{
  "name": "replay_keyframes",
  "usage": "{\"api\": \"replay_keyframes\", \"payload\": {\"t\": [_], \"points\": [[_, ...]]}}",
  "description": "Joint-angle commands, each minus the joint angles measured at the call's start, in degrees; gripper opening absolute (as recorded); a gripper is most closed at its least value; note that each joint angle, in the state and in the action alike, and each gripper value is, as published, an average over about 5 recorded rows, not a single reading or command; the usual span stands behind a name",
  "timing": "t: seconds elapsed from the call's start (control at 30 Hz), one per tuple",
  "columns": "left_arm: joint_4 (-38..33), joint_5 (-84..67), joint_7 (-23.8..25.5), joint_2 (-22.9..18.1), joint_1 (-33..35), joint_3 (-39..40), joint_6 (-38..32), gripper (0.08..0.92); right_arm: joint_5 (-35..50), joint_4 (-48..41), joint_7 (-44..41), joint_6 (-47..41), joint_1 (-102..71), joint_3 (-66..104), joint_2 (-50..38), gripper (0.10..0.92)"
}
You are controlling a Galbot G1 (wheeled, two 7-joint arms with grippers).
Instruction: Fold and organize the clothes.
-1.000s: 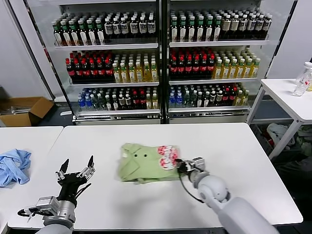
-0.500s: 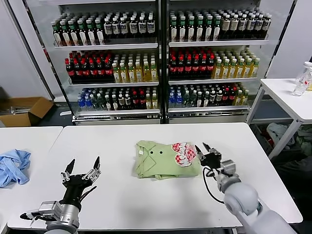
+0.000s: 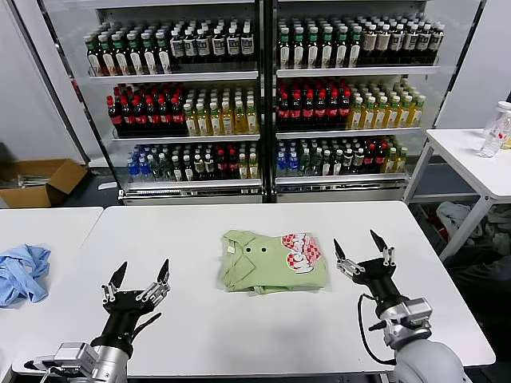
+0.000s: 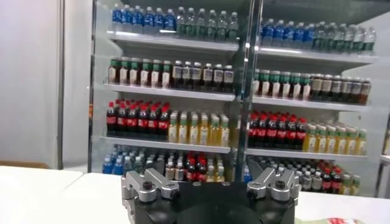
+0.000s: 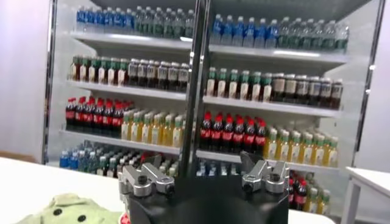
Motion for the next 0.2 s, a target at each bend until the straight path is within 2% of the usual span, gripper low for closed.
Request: {"api": "replay_keyframes", "payload": {"t": [0.03, 0.2], "points": [[-2.77, 0.31, 1.28, -0.46, 2.28, -0.11, 0.02, 0.823, -2.04, 6.06, 0.82, 2.77, -6.98, 4.92, 0.36, 0.818], [-3.22, 0.44, 1.35, -0.67, 2.68, -0.22, 0.01, 0.823, -2.48, 5.99, 0.42, -0.21, -6.53, 4.46, 0.77, 0.822]]}}
